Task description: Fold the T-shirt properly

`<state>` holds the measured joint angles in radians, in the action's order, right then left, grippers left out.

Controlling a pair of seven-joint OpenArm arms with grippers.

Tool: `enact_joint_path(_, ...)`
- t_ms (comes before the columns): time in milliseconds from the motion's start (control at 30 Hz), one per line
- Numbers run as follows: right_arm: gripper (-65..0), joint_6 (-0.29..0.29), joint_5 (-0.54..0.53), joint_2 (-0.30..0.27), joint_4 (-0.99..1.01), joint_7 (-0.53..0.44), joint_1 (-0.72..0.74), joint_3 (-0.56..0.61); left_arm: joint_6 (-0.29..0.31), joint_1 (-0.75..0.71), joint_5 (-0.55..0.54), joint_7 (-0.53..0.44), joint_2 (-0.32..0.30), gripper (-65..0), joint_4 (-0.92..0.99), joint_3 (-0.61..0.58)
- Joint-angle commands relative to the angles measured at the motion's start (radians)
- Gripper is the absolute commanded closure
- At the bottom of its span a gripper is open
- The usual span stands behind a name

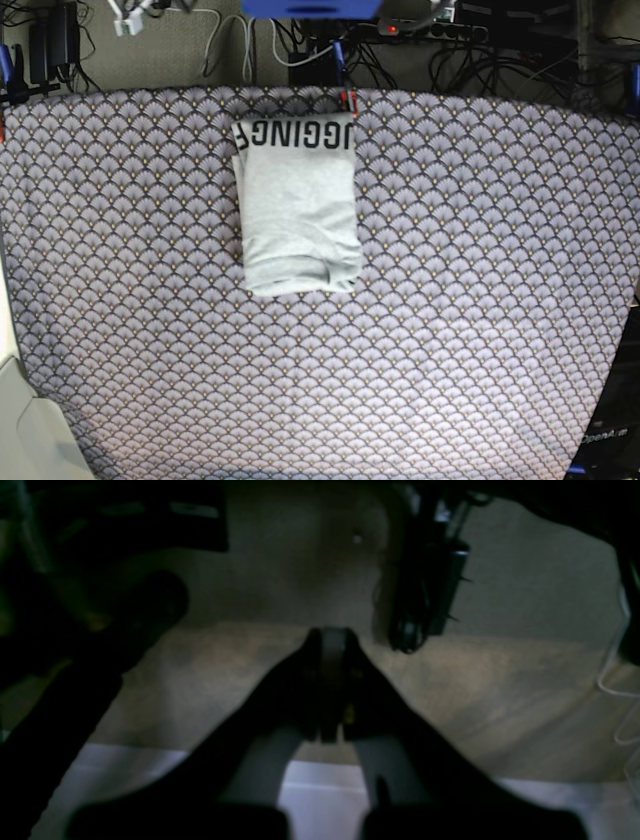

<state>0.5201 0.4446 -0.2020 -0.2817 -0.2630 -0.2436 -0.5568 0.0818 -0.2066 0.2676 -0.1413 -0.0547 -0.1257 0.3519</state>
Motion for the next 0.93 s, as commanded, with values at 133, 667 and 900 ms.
enact_joint_path(133, 0.0, -0.311, 0.113, 0.068, -0.004, -0.011, 0.02, -0.004, -0.073, 0.014, -0.004, -0.007, 0.011, -0.3, 0.005, 0.009)
enact_joint_path(667, 0.0, -0.584, 0.116, 0.109, 0.123, -0.049, 0.068, -0.009, -0.262, 0.085, -0.004, -0.005, 0.011, -0.4, 0.007, 0.009)
enact_joint_path(900, 0.0, -0.584, 0.116, 0.128, 0.124, -0.077, 0.054, -0.009, -0.262, 0.086, -0.004, -0.013, -0.009, -0.4, 0.007, 0.008)
